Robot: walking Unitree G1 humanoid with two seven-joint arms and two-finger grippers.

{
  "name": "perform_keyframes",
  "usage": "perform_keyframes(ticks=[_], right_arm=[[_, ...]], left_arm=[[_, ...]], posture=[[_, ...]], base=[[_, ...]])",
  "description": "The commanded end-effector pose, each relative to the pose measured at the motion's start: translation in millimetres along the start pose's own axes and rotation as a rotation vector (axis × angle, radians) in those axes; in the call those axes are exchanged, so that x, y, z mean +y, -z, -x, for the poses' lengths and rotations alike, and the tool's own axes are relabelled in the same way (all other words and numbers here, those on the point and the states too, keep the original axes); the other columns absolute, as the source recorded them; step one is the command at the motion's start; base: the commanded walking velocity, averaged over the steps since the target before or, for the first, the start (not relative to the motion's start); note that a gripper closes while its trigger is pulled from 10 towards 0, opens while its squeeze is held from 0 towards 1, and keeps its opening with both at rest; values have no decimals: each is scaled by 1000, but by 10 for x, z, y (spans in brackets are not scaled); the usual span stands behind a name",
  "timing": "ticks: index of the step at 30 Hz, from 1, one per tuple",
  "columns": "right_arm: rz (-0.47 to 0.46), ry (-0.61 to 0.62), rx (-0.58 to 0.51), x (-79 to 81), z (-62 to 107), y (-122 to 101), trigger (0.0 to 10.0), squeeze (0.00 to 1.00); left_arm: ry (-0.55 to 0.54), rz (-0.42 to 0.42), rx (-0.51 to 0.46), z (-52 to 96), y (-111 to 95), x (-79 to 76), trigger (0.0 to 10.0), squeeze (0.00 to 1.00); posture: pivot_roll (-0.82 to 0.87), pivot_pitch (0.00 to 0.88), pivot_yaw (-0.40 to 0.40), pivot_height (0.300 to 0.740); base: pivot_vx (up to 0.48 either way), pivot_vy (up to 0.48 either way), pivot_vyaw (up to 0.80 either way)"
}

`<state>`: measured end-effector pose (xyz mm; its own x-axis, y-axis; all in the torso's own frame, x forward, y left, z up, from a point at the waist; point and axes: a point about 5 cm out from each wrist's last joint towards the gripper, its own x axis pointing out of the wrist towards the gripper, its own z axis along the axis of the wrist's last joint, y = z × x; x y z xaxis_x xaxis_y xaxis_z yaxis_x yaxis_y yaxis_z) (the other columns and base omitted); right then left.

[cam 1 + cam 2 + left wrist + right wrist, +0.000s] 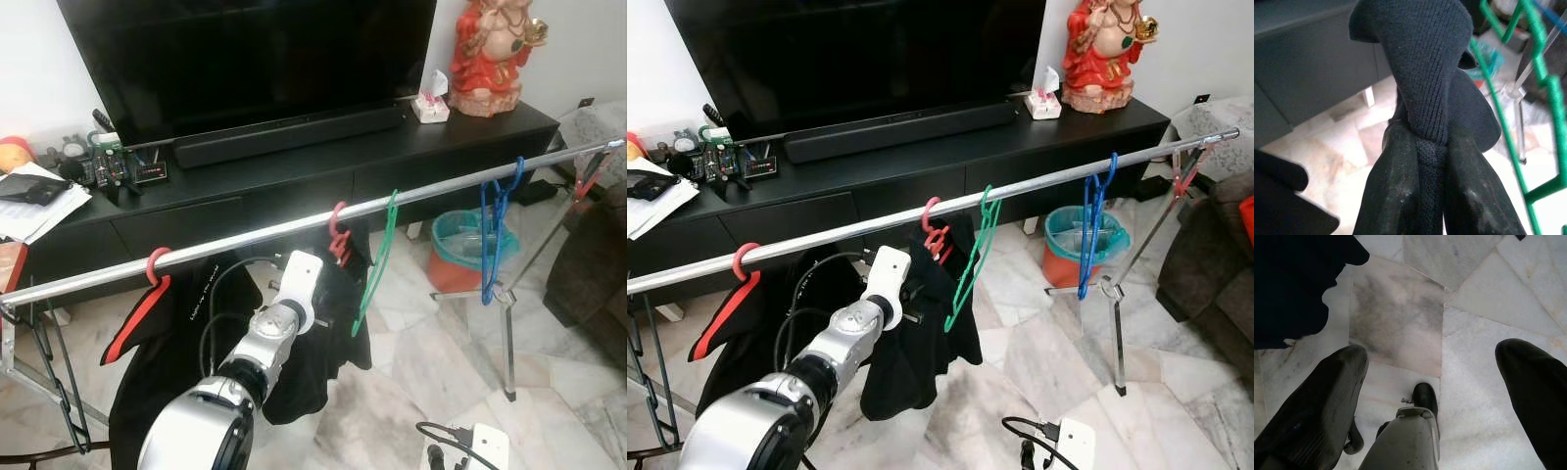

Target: Hang hanger

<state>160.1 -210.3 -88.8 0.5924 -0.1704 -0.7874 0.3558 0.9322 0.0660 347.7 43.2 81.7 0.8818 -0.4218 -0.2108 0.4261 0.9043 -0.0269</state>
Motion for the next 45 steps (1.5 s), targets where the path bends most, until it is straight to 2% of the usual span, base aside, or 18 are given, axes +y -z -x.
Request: perform_keyframes(ticks=[1,5,7,13,17,19,22,26,28,31,39,45], right_arm=[[-13,3,7,1,6,26,10000,0],[-12,3,8,-1,6,27,10000,0],[-7,2,10,-9,7,28,10000,0],[-3,1,10,-16,7,26,10000,0],[-1,2,10,-23,7,25,10000,0],[-1,2,10,-23,7,25,10000,0],[9,-3,12,-31,8,24,10000,0],[13,-5,14,-33,8,26,10000,0],[15,-5,14,-36,10,32,10000,0],[13,-2,16,-42,13,40,10000,0],[16,-1,18,-53,15,45,10000,0],[12,0,14,-53,13,34,10000,0]], left_arm=[[5,-20,-106,17,-134,34,10000,0],[3,-29,-119,35,-129,49,10000,0],[-23,-34,-150,105,-105,133,10000,0],[-30,-47,-197,210,-95,198,10000,0],[-38,-59,-225,346,-56,277,10000,0],[-38,-59,-225,346,-56,277,10000,0],[-65,-59,-250,515,-1,400,10000,0],[-85,-70,-246,601,48,465,10000,0],[-114,-102,-215,737,159,552,10000,0],[-136,-108,-214,821,197,590,10000,0],[-153,-104,-210,932,223,602,10000,0],[-154,-105,-207,941,210,593,10000,0]], posture=[[8,0,47,740],[8,0,47,740],[17,0,42,740],[20,0,37,740],[22,0,35,740],[22,0,35,740],[33,0,29,740],[32,0,30,740],[27,0,31,740],[27,0,32,740],[35,0,26,740],[40,0,21,740]], base=[[0,0,0],[0,0,0],[0,0,0],[0,0,0],[0,0,0],[0,0,0],[0,0,0],[0,0,0],[0,0,0],[0,0,0],[0,-127,0],[0,-364,0]])
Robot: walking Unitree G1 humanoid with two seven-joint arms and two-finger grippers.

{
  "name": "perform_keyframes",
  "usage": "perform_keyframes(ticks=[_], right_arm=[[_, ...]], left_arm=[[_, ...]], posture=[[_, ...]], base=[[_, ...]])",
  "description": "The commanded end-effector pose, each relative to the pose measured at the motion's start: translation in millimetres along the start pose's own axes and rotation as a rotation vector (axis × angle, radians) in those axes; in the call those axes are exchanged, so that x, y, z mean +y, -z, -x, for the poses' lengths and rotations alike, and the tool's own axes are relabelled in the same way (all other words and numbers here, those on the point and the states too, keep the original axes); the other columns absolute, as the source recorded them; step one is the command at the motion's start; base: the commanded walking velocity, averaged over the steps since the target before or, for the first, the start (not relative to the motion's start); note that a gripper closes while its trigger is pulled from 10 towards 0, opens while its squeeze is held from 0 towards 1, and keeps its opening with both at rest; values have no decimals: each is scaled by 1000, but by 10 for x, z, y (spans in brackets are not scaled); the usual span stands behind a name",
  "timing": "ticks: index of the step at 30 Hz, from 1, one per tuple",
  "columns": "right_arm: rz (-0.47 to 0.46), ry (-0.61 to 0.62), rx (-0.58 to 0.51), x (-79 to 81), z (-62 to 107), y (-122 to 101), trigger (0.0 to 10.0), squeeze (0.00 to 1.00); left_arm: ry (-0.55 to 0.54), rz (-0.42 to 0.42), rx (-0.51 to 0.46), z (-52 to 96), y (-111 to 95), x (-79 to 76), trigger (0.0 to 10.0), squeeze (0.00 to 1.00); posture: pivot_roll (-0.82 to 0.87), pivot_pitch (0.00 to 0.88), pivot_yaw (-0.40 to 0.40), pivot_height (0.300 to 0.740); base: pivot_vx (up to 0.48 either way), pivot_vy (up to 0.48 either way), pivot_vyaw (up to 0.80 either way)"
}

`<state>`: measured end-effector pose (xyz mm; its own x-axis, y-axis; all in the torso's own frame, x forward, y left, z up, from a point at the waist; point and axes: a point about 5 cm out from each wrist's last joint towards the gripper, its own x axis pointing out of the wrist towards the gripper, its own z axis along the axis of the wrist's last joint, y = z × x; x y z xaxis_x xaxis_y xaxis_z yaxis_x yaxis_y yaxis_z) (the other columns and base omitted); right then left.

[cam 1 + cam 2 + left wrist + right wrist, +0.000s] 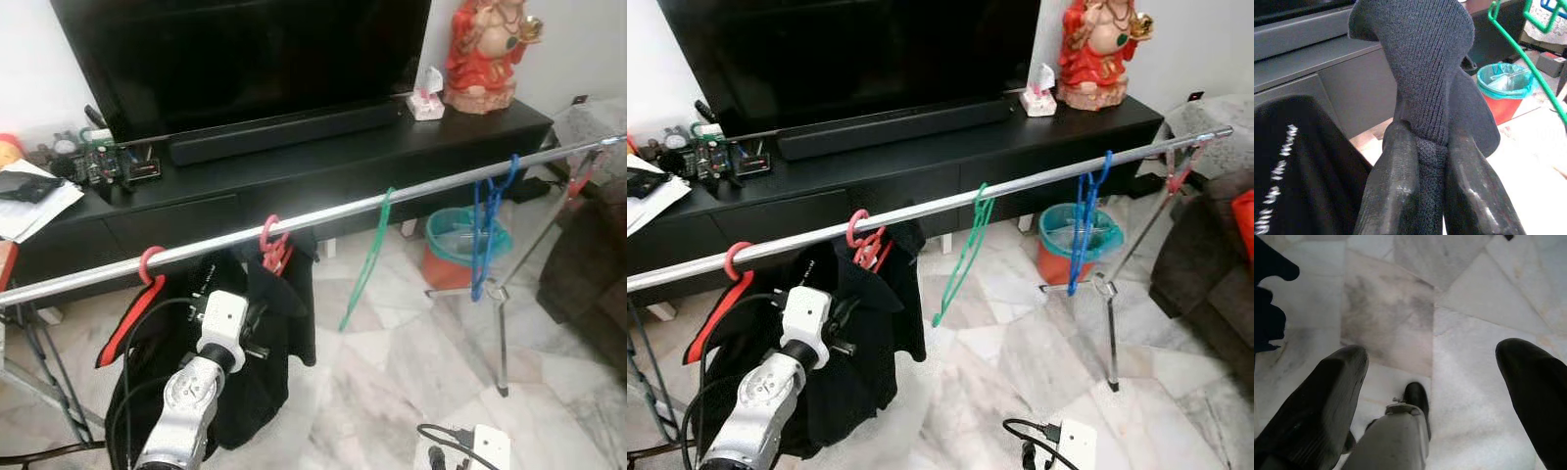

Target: Hang hanger

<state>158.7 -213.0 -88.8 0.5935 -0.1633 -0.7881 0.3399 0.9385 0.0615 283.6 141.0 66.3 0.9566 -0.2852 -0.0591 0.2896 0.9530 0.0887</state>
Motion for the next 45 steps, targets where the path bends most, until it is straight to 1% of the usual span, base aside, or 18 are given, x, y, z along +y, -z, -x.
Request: perform_keyframes(ticks=[1,20,21,26,31,39,45], right_arm=[[-7,8,11,-23,9,32,10000,0],[-2,9,4,-25,5,12,10000,0],[-3,9,5,-24,5,12,10000,0],[-4,8,6,-27,5,13,10000,0],[-3,5,7,-29,5,14,10000,0],[-4,6,7,-29,4,11,10000,0],[-7,4,4,-25,3,5,10000,0]], left_arm=[[2,-3,-59,-23,-137,-12,10000,0],[-11,8,-31,-26,-145,-27,10000,0],[-16,21,-27,-21,-136,-20,10000,0],[-43,20,14,-7,-79,12,10000,0],[-85,45,48,-9,-39,52,10000,0],[-103,60,56,5,-22,89,10000,0],[-102,68,59,9,-23,85,10000,0]], posture=[[40,0,21,740],[47,0,16,740],[49,0,15,740],[49,0,13,740],[48,0,12,740],[49,0,11,740],[49,0,12,740]], base=[[0,-382,0],[0,-398,0],[0,0,0],[0,0,0],[0,0,0],[0,0,0],[-307,0,0]])
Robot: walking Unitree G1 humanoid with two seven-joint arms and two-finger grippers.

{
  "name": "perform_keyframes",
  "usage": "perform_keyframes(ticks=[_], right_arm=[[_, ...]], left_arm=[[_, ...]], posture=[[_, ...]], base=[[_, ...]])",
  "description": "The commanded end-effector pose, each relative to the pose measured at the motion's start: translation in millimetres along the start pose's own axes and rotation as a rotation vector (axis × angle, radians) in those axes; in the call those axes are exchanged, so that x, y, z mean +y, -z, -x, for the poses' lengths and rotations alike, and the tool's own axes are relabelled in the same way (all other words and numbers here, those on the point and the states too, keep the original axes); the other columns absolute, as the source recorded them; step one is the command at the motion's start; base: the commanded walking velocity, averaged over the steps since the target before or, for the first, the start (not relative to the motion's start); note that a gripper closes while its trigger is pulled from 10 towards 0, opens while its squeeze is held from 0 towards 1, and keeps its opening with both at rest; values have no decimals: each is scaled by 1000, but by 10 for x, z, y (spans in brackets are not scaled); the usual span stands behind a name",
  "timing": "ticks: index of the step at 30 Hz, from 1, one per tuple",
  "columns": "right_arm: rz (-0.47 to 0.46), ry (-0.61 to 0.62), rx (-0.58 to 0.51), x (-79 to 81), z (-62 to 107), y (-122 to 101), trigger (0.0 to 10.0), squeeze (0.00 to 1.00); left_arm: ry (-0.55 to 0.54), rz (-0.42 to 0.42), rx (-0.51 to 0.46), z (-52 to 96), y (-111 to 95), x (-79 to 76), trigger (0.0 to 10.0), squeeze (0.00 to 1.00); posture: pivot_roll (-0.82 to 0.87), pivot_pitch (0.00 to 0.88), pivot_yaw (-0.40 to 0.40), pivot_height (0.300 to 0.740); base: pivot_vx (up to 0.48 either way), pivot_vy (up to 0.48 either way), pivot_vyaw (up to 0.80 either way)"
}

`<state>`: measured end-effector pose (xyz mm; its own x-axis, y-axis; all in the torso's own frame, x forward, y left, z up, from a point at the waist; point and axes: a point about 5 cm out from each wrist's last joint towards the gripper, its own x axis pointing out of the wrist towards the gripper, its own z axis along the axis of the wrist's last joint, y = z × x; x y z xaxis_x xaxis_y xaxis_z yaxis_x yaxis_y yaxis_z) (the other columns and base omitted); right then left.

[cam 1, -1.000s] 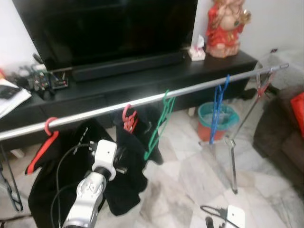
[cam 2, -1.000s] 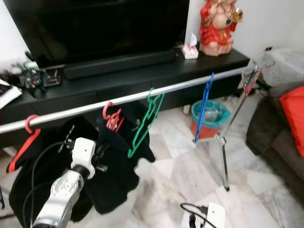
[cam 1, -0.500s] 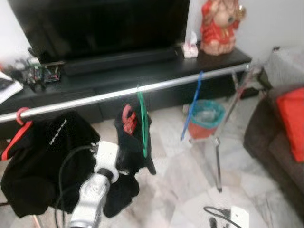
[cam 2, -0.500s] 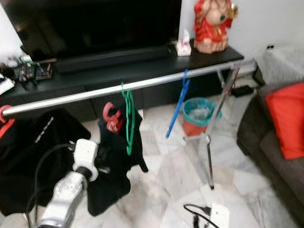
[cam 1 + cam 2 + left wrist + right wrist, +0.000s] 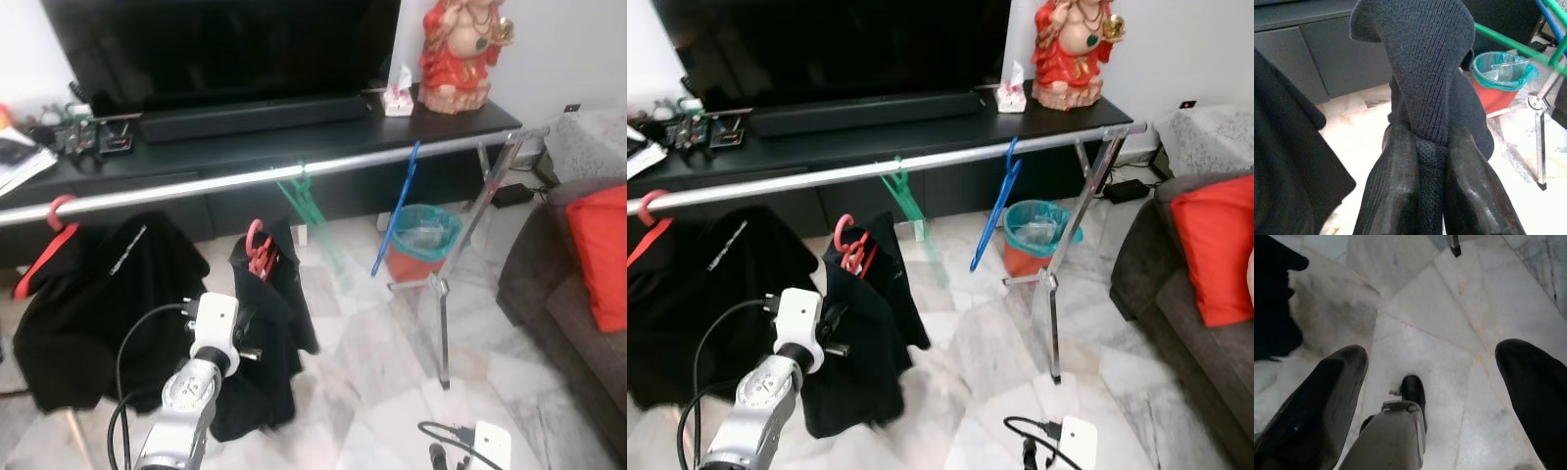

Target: Hang hanger

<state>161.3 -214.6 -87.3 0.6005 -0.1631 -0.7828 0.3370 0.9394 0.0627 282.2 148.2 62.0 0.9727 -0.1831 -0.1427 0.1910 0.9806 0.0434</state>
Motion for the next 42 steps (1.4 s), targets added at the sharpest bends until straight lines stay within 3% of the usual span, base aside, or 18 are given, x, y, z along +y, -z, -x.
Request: perform_keyframes(ticks=[1,26,33,39,40,41,42], right_arm=[[-9,7,12,-19,10,36,10000,0],[-19,-1,-12,-22,9,10,10000,0],[-20,-10,-65,-9,12,-36,10000,0],[14,-12,-147,12,20,-111,10000,0],[103,-13,-227,42,-14,-350,10000,0],[103,-13,-227,42,-14,-350,10000,0],[122,-33,-340,114,-45,-722,10000,0]], left_arm=[[-4,17,-32,-19,-77,17,10000,0],[12,23,-31,-24,-86,4,10000,0],[79,5,-42,-40,-116,-45,10000,0],[237,-35,-46,-75,-196,-173,10000,0],[300,-51,-47,-81,-223,-230,10000,0],[300,-51,-47,-81,-223,-230,10000,0],[347,-70,-44,-84,-238,-270,10000,0]], posture=[[50,0,11,740],[51,0,8,740],[46,0,12,740],[35,0,23,740],[31,0,27,740],[31,0,27,740],[20,0,35,740]], base=[[-315,0,0],[-316,0,0],[-118,0,0],[0,0,0],[0,0,0],[0,0,0],[0,0,0]])
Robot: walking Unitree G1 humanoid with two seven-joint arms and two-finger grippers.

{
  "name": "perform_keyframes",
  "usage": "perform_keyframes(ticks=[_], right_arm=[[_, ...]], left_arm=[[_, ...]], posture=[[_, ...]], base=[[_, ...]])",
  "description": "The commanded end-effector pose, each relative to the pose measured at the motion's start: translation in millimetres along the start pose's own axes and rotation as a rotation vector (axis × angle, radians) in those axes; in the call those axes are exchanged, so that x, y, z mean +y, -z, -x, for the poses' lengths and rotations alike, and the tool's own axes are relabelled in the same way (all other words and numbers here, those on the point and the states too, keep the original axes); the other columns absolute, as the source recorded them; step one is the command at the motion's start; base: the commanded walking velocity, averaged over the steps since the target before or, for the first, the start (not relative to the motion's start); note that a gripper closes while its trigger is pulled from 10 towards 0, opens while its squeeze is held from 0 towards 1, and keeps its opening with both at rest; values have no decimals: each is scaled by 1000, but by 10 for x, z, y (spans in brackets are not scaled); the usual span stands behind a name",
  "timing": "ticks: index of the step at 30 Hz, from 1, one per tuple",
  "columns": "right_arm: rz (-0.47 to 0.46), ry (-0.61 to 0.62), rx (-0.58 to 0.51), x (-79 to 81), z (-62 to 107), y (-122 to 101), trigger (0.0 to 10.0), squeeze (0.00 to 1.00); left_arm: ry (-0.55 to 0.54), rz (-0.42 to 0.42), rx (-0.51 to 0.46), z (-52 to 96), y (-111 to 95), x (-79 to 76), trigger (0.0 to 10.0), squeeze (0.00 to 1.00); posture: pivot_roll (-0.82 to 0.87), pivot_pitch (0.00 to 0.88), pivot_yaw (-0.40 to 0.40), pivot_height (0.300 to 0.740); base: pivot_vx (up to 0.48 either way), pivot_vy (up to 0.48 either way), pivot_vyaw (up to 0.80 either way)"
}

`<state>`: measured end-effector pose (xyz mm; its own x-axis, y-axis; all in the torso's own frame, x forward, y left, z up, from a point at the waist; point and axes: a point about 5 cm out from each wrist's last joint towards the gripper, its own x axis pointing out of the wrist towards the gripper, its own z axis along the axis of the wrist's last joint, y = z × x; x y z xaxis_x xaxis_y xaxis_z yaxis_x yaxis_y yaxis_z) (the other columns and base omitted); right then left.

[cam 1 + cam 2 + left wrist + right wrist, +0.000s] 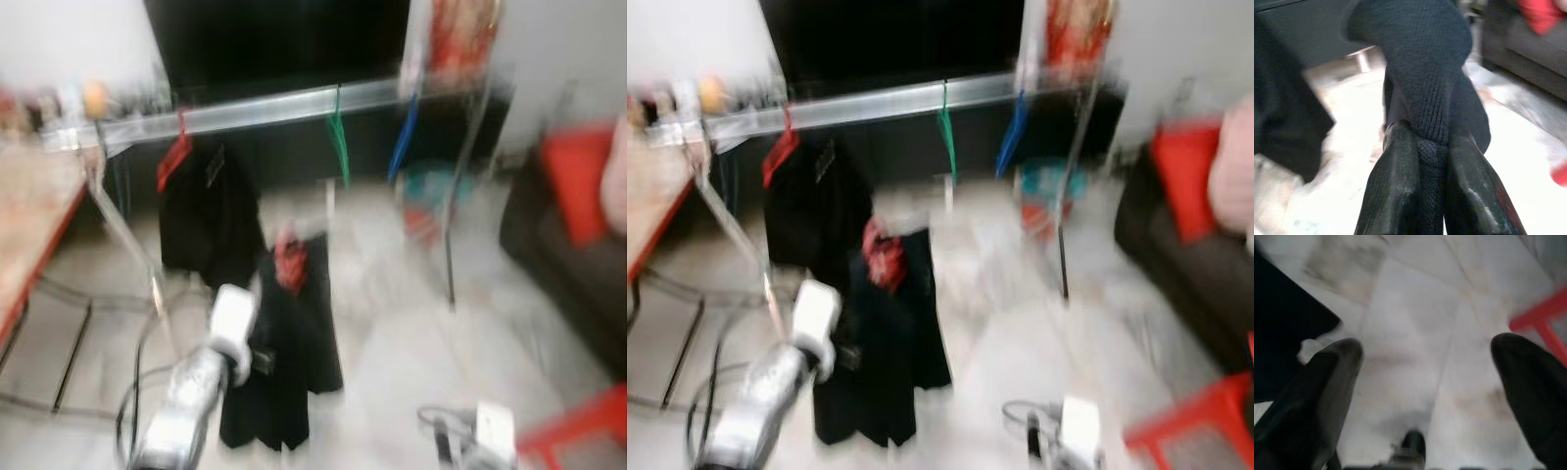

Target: Hang hanger

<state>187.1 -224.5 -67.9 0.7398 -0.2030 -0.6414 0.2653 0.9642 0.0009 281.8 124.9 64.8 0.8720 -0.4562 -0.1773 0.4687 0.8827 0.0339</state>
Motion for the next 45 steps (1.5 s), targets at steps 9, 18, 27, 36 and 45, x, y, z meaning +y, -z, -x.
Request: perform_keyframes(ticks=[9,18,27,36,45], right_arm=[[205,-230,-463,237,-116,-1202,10000,0],[396,-556,-501,449,87,-1404,10000,0],[543,-634,-498,573,257,-1386,10000,0],[563,-601,-459,666,296,-1378,10000,0],[498,-471,-466,609,233,-1450,10000,0]], left_arm=[[293,-126,-50,-103,-294,-245,10000,0],[370,-141,-45,-143,-339,-311,10000,0],[433,-147,-46,-161,-370,-390,10000,0],[490,-132,-65,-143,-442,-459,10000,0],[523,-122,-64,-133,-451,-507,10000,0]], posture=[[5,0,48,740],[-6,0,49,740],[-14,0,56,740],[-8,0,51,740],[-4,0,45,740]], base=[[0,0,0],[0,0,0],[0,0,0],[0,0,0],[0,0,0]])
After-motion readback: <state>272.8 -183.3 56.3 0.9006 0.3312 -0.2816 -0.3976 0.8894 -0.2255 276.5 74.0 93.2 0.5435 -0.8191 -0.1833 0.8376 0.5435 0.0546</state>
